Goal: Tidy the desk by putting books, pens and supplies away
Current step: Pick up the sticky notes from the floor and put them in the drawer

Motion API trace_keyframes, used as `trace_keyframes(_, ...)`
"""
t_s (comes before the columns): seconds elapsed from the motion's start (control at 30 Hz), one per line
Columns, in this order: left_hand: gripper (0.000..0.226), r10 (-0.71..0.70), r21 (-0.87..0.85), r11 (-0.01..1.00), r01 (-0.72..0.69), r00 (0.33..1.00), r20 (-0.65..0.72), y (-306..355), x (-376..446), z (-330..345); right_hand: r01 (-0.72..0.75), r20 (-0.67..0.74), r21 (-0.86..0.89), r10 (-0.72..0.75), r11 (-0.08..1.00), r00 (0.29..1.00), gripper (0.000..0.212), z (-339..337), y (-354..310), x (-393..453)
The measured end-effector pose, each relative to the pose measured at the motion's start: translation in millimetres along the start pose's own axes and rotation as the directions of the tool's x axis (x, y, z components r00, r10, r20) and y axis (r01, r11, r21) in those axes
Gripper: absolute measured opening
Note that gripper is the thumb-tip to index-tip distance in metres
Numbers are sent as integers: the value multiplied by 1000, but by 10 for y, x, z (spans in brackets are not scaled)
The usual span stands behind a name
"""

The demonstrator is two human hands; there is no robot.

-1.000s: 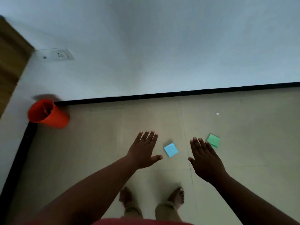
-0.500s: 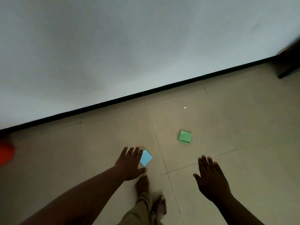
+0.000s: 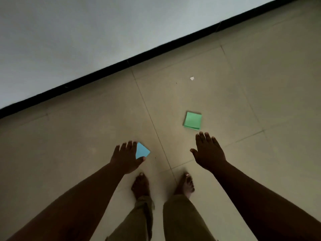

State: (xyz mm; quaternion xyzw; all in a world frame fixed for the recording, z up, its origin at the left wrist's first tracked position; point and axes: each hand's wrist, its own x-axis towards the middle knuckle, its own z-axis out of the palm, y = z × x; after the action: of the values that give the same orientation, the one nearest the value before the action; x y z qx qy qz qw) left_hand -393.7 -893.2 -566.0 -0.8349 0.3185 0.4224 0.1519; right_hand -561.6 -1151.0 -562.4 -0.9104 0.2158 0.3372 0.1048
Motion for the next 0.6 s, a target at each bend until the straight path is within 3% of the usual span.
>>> trace_keyframes(0.13,83,-59,-79,995,62,997,41,187,628,427,63,37,-63,-61,996,997,67,442,220,636)
trace_keyframes(0.33,83,-95,-117,988,102,993,67,239,1232,970,44,26,-86,-41,995,999,62,888,558,1461)
trace_keyframes(0.6,82,-226,-187,953,237,971,79,50,1670,1576,33,-99,-166,-50,986,994,49,1173,702,2335)
